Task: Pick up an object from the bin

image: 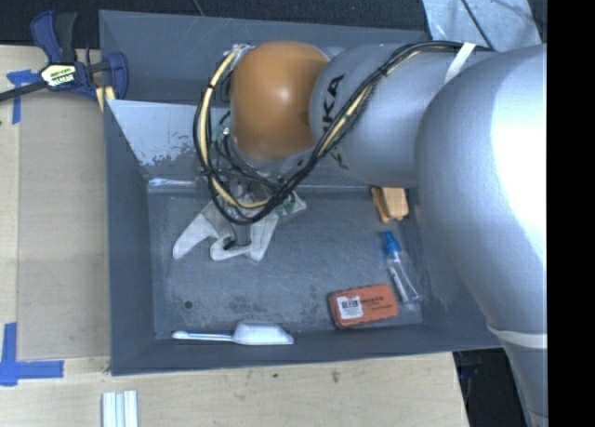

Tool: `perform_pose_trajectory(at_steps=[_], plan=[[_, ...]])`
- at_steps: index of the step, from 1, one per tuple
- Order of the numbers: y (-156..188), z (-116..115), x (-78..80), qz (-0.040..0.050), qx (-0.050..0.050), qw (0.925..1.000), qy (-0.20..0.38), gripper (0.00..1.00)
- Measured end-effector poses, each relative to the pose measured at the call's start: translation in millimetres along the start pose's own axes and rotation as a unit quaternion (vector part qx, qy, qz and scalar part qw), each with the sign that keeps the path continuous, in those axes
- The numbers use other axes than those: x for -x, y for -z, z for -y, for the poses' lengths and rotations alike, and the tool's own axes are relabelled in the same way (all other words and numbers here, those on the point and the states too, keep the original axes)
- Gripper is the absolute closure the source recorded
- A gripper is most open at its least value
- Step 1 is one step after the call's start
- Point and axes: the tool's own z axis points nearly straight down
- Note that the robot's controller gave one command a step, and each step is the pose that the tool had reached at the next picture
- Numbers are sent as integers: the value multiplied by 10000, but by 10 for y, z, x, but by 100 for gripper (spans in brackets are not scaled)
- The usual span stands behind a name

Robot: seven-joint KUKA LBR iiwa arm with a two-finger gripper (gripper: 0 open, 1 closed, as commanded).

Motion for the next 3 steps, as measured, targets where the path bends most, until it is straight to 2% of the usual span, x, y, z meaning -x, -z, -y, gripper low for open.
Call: perform_pose_trajectory(at_steps=[1,2,3], plan=[[2,259,-82,-26,2,10000,-33,0],[48,482,-127,-15,-1,9909,1348,0],[-197,373,-122,-33,2,9877,1562,0]])
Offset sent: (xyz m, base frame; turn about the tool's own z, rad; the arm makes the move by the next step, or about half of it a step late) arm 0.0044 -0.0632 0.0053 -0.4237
